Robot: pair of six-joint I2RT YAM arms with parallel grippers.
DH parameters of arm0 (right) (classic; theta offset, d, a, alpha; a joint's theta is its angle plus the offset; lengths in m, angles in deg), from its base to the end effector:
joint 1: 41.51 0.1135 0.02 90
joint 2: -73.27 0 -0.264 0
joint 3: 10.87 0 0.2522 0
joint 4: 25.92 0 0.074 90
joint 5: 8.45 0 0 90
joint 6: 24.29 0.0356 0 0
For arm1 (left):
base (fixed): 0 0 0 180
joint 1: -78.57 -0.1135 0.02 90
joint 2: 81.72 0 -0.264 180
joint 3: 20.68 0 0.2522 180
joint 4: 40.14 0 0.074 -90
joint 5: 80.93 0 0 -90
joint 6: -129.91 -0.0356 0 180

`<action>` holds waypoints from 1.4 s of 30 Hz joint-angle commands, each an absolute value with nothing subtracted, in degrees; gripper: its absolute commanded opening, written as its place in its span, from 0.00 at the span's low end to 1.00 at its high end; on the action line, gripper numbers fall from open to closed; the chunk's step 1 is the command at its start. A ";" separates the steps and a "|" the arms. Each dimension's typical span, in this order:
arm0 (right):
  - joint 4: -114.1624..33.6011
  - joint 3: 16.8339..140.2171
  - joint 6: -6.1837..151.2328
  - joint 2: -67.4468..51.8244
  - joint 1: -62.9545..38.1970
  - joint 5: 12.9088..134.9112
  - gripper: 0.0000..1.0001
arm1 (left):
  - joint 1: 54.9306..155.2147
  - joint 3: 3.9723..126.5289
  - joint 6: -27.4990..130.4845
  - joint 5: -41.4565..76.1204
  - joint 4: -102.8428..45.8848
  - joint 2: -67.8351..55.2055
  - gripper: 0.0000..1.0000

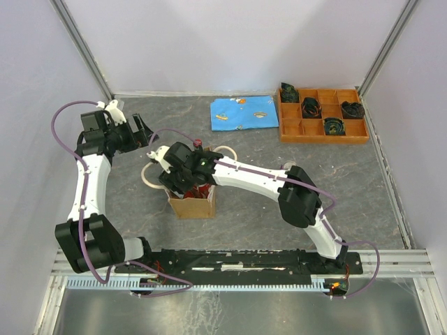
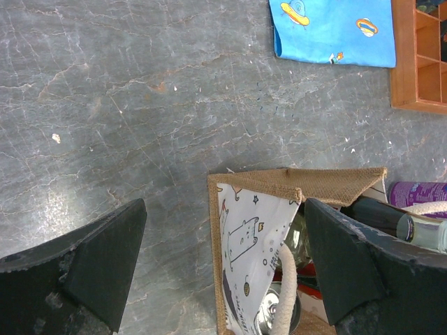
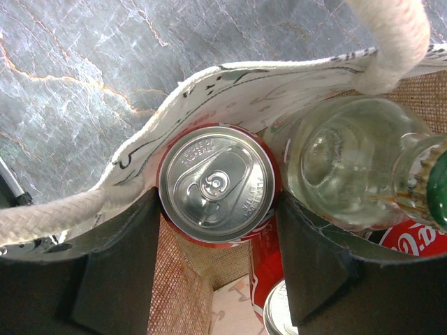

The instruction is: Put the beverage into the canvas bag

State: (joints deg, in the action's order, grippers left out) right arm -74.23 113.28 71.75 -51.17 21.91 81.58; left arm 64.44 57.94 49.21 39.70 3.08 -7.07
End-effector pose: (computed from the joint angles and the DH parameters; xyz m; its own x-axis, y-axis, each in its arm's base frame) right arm 0.2210 0.4418 0.2477 -0.4279 -0.6200 -0.6577 -0.8539 0.5159 0.0692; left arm 0.2786 0.0514 0.3193 -0.6334 -0.3028 -0.7121 0.0711 0.8936 -0.4433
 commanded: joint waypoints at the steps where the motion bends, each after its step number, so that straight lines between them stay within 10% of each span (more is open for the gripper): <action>1: -72.38 111.43 71.33 -48.38 21.07 83.22 0.18 | 64.26 58.52 50.89 42.06 1.04 -7.12 1.00; 26: -70.19 105.96 71.49 -42.06 21.56 82.74 0.70 | 64.42 57.87 50.72 44.39 1.55 -7.30 1.00; 42: -71.40 109.24 69.94 -40.94 21.84 86.12 0.81 | 64.69 57.93 50.47 46.05 2.09 -6.49 1.00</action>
